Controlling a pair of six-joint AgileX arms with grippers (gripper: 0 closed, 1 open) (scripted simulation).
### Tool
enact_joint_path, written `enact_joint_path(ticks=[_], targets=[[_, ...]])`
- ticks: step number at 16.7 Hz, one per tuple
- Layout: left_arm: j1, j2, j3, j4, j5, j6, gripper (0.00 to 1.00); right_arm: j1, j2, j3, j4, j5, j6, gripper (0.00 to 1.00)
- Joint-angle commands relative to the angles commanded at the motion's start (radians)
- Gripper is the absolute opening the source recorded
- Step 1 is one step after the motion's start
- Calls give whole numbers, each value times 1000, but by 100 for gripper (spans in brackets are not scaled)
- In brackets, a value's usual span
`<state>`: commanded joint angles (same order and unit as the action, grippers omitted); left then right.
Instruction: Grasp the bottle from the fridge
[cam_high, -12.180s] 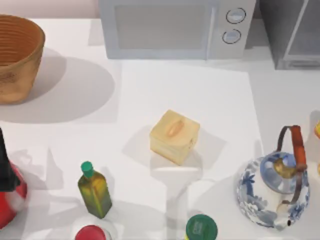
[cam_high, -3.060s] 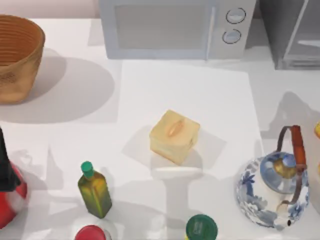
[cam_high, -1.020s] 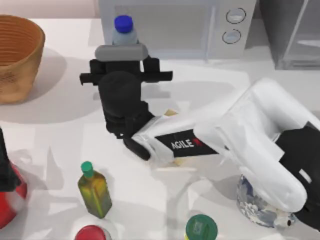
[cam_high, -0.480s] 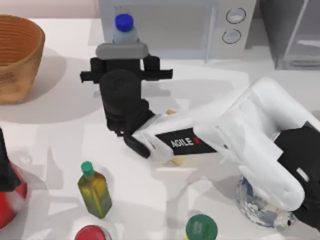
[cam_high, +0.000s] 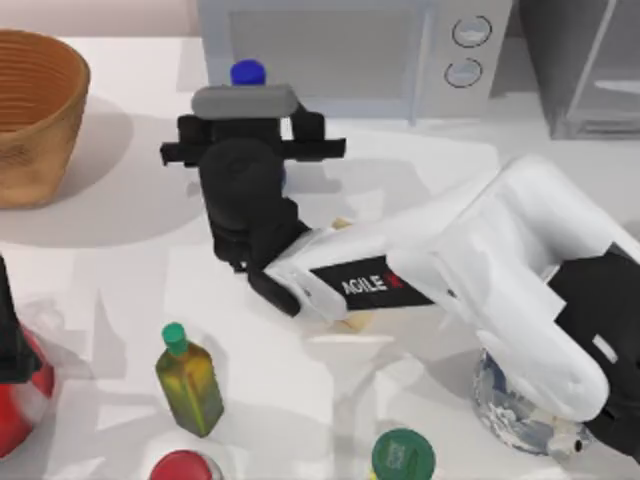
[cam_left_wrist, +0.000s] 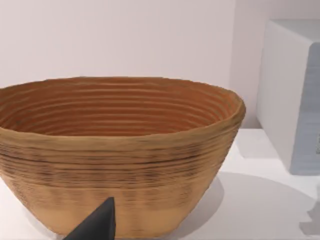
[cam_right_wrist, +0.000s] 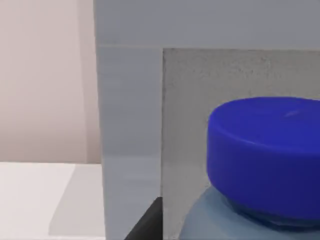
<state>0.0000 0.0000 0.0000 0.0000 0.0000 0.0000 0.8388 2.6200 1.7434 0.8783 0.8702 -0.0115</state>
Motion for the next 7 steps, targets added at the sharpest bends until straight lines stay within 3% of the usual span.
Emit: enact_joint_path(ticks=[2, 7], targets=[[0, 0, 0, 0, 0, 0, 100, 0, 0, 0, 0, 0, 0, 100], [0, 0, 0, 0, 0, 0, 100, 0, 0, 0, 0, 0, 0, 100]])
